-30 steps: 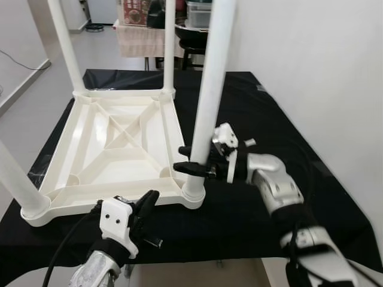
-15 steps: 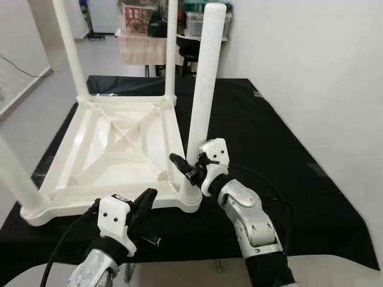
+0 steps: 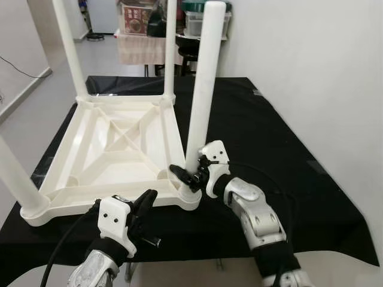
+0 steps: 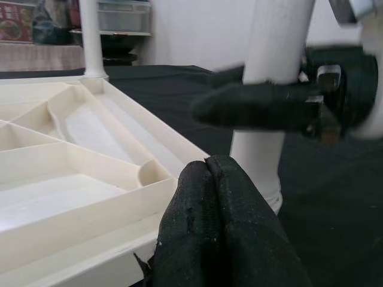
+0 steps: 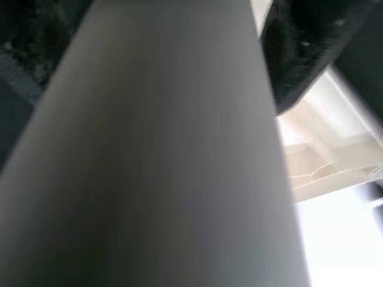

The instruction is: Building children table

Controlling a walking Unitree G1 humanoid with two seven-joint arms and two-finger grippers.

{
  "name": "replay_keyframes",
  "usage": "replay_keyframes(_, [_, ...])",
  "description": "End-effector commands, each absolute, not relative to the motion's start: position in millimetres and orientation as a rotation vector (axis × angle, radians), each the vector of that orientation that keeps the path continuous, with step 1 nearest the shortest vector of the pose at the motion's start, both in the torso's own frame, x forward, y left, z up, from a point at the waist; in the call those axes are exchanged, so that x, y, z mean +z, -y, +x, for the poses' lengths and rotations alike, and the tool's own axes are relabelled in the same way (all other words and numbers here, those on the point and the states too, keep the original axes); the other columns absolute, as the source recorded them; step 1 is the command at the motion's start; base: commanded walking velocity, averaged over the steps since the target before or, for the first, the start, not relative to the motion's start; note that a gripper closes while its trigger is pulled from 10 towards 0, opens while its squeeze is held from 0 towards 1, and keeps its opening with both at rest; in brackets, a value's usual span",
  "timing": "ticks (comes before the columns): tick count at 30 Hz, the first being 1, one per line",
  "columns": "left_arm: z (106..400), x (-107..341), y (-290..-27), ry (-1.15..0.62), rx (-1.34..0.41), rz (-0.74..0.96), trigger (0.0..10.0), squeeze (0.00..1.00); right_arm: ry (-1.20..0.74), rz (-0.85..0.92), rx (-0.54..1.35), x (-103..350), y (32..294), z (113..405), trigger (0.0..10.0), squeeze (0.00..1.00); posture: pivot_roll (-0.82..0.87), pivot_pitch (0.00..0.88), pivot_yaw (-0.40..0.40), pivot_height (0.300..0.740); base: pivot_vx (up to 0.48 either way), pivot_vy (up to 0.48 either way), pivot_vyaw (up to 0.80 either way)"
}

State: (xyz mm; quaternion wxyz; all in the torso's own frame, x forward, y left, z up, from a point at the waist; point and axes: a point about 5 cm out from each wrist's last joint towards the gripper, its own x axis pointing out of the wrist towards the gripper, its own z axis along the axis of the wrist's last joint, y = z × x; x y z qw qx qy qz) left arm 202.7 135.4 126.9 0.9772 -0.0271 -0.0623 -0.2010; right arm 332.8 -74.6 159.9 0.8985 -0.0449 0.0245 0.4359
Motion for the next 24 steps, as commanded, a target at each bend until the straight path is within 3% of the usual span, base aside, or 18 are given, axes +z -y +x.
replay_keyframes(1, [202, 125, -135, 0.120, -0.406, -0.049, 10.0, 0.00, -0.035, -0.099, 0.990, 163, 68, 332, 10.0, 1.00, 0.12, 0.000, -0.096, 0.740, 0.000, 0.000, 0.00])
replay_keyframes(2, [201, 125, -136, 0.120, -0.406, -0.050, 10.0, 0.00, -0.025, -0.143, 1.096, 165, 66, 333, 10.0, 1.00, 0.12, 0.000, -0.097, 0.740, 0.000, 0.000, 0.00])
replay_keyframes(3, [201, 125, -136, 0.119, -0.406, -0.050, 10.0, 0.00, -0.017, -0.176, 1.186, 168, 66, 333, 10.0, 0.82, 0.13, 0.000, -0.096, 0.740, 0.000, 0.000, 0.00])
replay_keyframes(4, [201, 125, -136, 0.119, -0.406, -0.050, 10.0, 0.00, -0.017, -0.176, 1.186, 168, 66, 333, 10.0, 0.82, 0.13, 0.000, -0.096, 0.740, 0.000, 0.000, 0.00])
replay_keyframes(5, [201, 125, -136, 0.119, -0.406, -0.050, 10.0, 0.00, -0.018, -0.194, 1.249, 168, 65, 333, 10.0, 0.12, 0.13, 0.000, -0.096, 0.740, 0.000, 0.000, 0.00])
replay_keyframes(6, [201, 125, -136, 0.118, -0.406, -0.050, 10.0, 0.00, -0.034, -0.198, 1.302, 168, 67, 336, 10.0, 0.00, 0.13, 0.000, -0.094, 0.740, 0.000, 0.000, 0.00])
replay_keyframes(11, [201, 125, -136, 0.116, -0.408, -0.051, 10.0, 0.00, -0.092, -0.181, 1.389, 167, 74, 343, 10.0, 0.00, 0.13, 0.000, -0.094, 0.740, 0.000, 0.000, 0.00])
replay_keyframes(12, [201, 125, -136, 0.116, -0.408, -0.051, 10.0, 0.00, -0.097, -0.167, 1.411, 168, 75, 344, 5.4, 0.00, 0.13, 0.000, -0.094, 0.740, 0.000, 0.000, 0.00])
replay_keyframes(14, [201, 125, -136, 0.116, -0.408, -0.051, 10.0, 0.00, -0.099, -0.158, 1.426, 169, 77, 345, 5.4, 0.00, 0.13, 0.000, -0.094, 0.740, 0.000, 0.000, 0.00])
replay_keyframes(15, [201, 125, -136, 0.115, -0.408, -0.051, 10.0, 0.00, -0.107, -0.144, 1.439, 170, 79, 347, 0.0, 0.00, 0.13, 0.000, -0.093, 0.740, 0.000, 0.000, 0.00])
replay_keyframes(24, [200, 124, -135, 0.114, -0.408, -0.052, 10.0, 0.00, -0.089, -0.127, 1.476, 169, 95, 345, 0.0, 0.00, 0.12, 0.003, -0.084, 0.740, 0.000, 0.000, 0.00])
